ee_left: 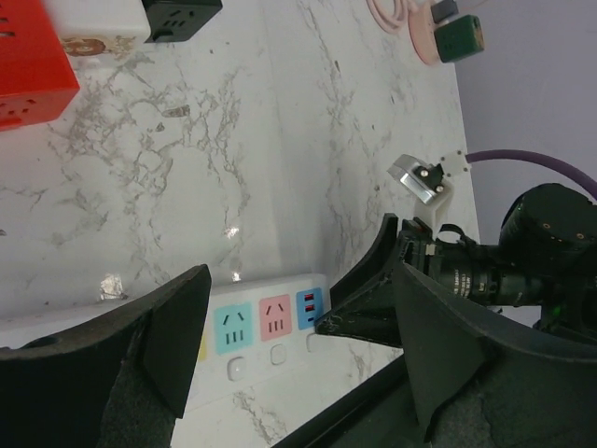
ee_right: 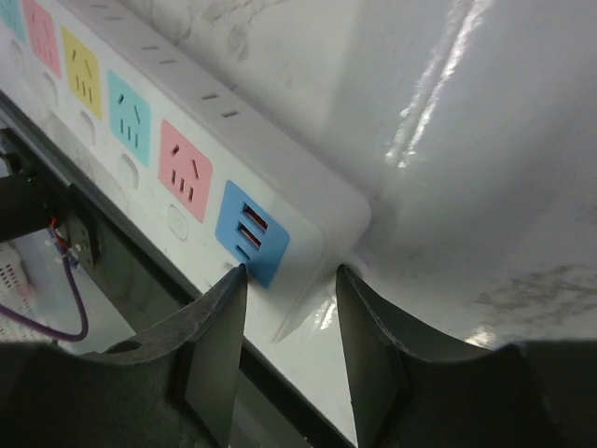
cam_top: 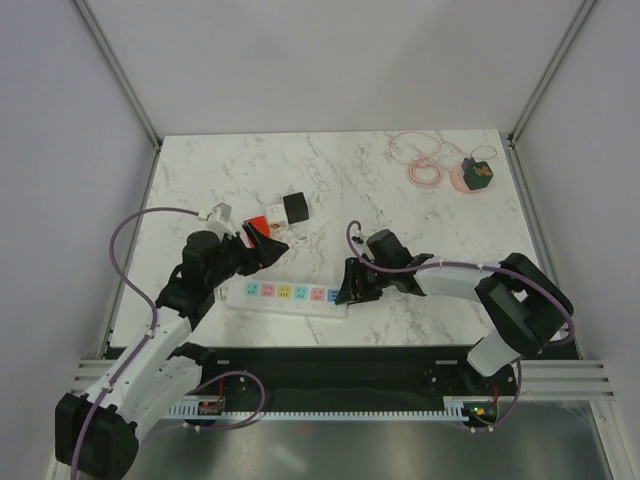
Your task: Pull the plug off the socket
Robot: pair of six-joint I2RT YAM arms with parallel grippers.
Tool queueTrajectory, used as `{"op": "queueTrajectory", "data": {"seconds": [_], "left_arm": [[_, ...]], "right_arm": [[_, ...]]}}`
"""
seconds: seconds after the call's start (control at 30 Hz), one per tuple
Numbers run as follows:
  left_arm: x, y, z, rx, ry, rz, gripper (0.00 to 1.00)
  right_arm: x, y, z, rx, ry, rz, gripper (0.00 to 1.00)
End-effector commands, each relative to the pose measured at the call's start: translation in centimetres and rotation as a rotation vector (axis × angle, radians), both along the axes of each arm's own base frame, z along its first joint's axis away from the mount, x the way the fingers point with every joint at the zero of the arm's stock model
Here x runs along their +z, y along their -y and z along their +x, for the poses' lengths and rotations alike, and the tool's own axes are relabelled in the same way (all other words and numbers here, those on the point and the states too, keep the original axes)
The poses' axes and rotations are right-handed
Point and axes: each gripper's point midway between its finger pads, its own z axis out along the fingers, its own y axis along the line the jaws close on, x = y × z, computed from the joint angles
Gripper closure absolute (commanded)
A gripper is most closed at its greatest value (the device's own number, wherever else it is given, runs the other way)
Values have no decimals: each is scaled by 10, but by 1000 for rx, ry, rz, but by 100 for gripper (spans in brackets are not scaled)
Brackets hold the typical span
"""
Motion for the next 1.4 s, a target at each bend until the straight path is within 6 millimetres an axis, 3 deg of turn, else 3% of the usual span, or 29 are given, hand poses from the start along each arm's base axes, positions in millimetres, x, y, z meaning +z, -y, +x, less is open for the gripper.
{"op": "queueTrajectory", "data": {"seconds": [0.0,0.23,0.4,0.5,0.6,0.7,0.83,1.0,1.03,1.07,1.13,1.17,1.37], "left_arm": [[23,11,-3,-64,63,-42,15],[37,21,-13,-112,138,58,15],[59,8,-10,-48,184,182,15],[67,-3,-11,-7,208,249,15],[72,-11,-14,21,218,273,15],[74,-8,-19,-2,232,269,15],[72,-3,-24,-40,256,268,15],[75,5,-27,-76,286,260,15],[77,5,-28,-80,291,253,15],[79,7,-29,-86,295,246,15],[80,7,-30,-90,297,239,15],[80,7,-30,-89,295,239,15],[82,25,-42,-180,312,212,15]], "right_arm": [[3,-35,4,9,15,41,49],[8,-98,9,51,15,76,50],[18,-144,18,93,-3,138,49],[26,-159,24,95,-14,193,48],[33,-150,36,57,26,174,47],[38,-120,54,11,84,100,46],[48,-60,81,-90,136,-16,41],[77,44,144,-314,234,-143,39],[75,70,154,-376,249,-224,38],[85,100,176,-454,288,-269,38],[89,137,195,-566,305,-348,37],[93,172,214,-683,320,-398,37],[106,268,283,-990,343,-475,37]]}}
